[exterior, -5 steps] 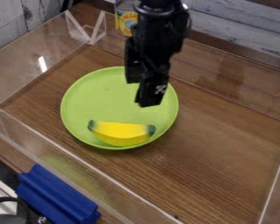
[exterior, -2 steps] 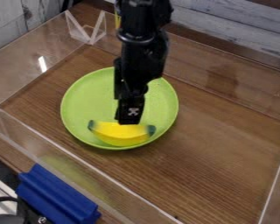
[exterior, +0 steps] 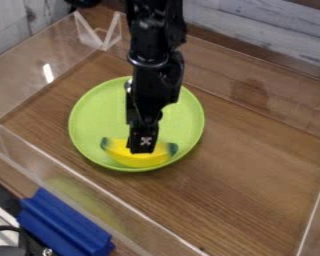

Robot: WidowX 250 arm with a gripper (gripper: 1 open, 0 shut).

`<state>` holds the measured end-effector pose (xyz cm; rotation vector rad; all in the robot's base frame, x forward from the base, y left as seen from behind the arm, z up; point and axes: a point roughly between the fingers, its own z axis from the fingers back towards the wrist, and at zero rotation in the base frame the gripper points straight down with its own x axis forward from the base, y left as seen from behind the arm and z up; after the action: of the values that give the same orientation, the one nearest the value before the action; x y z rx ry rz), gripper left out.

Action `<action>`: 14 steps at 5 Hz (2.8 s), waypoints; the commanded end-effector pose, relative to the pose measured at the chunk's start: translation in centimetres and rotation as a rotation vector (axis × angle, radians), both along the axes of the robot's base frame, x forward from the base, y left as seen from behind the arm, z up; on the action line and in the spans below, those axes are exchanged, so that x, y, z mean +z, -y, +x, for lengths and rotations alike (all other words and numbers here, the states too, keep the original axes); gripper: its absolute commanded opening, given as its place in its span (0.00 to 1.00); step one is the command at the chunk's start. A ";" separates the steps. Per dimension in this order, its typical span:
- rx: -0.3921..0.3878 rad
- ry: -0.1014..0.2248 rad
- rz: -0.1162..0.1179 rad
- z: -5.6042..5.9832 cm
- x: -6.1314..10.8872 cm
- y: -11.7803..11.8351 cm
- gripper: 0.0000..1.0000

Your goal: Remove the banana from inside the green plate and put it on the table

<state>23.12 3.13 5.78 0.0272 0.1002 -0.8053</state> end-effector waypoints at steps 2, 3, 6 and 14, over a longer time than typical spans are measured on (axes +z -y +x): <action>0.029 0.035 0.000 0.7 -1.0 -0.8 1.00; 0.036 0.035 -0.003 0.8 -1.6 -1.0 1.00; 0.045 0.040 -0.008 0.9 -2.7 -1.3 1.00; 0.105 0.049 -0.024 0.3 1.0 -0.4 0.00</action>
<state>22.39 3.47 5.35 -0.0159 0.1006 -0.6890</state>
